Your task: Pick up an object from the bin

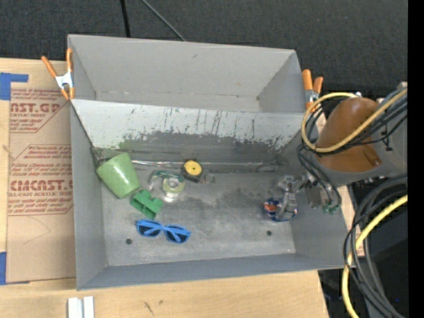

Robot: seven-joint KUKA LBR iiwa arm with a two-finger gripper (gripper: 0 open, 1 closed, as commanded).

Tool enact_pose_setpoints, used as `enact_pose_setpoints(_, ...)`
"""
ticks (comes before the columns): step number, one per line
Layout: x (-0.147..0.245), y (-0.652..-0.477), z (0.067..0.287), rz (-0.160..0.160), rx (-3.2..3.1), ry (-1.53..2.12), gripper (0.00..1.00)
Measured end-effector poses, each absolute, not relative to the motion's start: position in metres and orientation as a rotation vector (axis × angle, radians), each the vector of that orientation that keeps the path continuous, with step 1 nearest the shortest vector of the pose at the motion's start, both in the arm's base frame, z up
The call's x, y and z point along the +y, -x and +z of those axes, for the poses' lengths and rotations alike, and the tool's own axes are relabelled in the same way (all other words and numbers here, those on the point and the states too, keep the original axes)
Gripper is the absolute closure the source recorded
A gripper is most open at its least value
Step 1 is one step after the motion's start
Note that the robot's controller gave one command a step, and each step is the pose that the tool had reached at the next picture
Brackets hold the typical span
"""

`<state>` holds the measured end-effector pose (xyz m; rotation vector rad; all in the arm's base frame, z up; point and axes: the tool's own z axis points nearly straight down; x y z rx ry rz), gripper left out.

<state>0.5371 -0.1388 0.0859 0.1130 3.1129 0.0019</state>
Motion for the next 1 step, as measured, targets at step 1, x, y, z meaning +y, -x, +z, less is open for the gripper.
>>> enact_pose_setpoints(1,-0.1229,-0.5254,0.3537,-0.002,3.121,-0.226,1.0)
